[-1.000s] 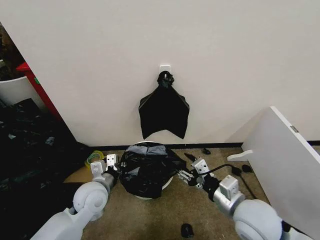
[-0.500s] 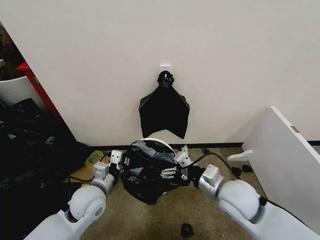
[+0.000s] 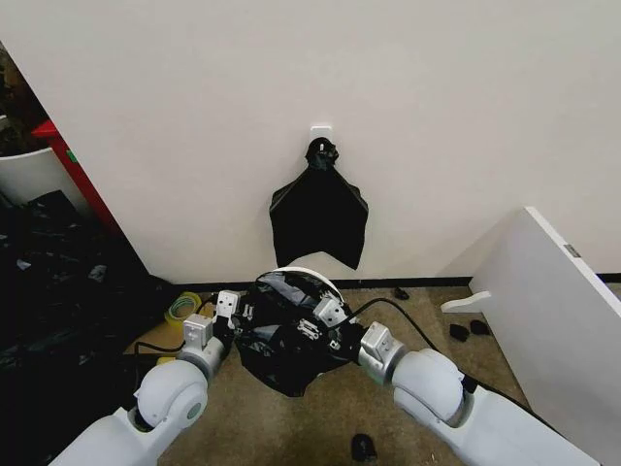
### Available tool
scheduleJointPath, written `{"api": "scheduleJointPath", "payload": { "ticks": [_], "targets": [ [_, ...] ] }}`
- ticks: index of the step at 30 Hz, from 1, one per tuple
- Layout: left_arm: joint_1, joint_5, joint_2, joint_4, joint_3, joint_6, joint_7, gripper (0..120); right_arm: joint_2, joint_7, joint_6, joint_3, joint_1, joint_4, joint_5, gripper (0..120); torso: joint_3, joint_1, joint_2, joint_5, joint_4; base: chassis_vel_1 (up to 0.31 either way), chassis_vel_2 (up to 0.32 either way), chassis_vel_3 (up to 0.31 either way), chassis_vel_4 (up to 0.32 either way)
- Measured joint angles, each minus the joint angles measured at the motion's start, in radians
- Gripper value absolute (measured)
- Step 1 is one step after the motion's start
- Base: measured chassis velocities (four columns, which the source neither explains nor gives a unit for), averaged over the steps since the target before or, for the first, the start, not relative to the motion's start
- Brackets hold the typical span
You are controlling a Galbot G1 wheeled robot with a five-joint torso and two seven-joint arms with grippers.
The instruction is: Place the garbage bag over the trash bin.
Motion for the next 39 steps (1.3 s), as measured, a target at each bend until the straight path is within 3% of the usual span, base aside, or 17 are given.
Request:
{"api": "scheduleJointPath", "payload": {
  "ticks": [2, 4, 6, 9, 11, 24, 30, 39],
  "targets": [
    [0.000, 0.000, 0.000, 0.000, 0.001, 0.000, 0.000, 3, -0.002, 0.000, -0.001, -0.001, 0.000, -0.001, 0.002, 29, 0.000, 0.000, 0.000, 0.0000, 0.0000, 0.000, 0.000, 0.000, 0.000],
    [0.005, -0.001, -0.001, -0.001, 0.002, -0.001, 0.001, 3, -0.006, 0.000, -0.003, -0.002, -0.001, -0.001, 0.003, 16, 0.000, 0.000, 0.000, 0.0000, 0.0000, 0.000, 0.000, 0.000, 0.000],
    [0.006, -0.001, -0.001, -0.002, 0.002, -0.002, 0.002, 3, -0.008, 0.001, -0.003, -0.002, -0.002, -0.001, 0.003, 15, 0.000, 0.000, 0.000, 0.0001, 0.0000, 0.000, 0.000, 0.000, 0.000],
    [0.010, 0.001, 0.001, -0.003, -0.001, -0.004, 0.004, 3, -0.016, 0.006, -0.002, 0.007, -0.011, 0.001, 0.007, 1, 0.000, 0.000, 0.000, 0.0000, 0.0000, 0.000, 0.000, 0.000, 0.000],
    [0.012, 0.001, 0.002, -0.004, -0.002, -0.004, 0.004, 3, -0.018, 0.011, 0.000, 0.009, -0.015, 0.001, 0.015, 0, 0.000, 0.000, 0.000, 0.0001, 0.0000, 0.000, 0.000, 0.000, 0.000],
    [0.040, 0.063, 0.015, -0.019, -0.007, -0.035, 0.040, 3, -0.028, 0.052, 0.041, 0.062, -0.034, 0.032, 0.061, 0, 0.000, 0.000, 0.000, 0.0002, 0.0001, 0.000, 0.000, 0.000, 0.000],
    [0.046, 0.070, 0.015, -0.023, -0.010, -0.041, 0.043, 3, -0.085, -0.021, 0.038, 0.092, -0.064, 0.094, 0.117, 0, 0.000, 0.000, 0.000, 0.0000, -0.0001, 0.000, 0.000, 0.000, 0.000],
    [0.039, 0.069, 0.014, -0.026, -0.009, -0.040, 0.049, 3, -0.108, -0.075, 0.038, 0.088, -0.078, 0.066, 0.074, 30, 0.000, 0.000, 0.000, 0.0002, 0.0000, 0.000, 0.000, 0.000, 0.000]
  ]
}}
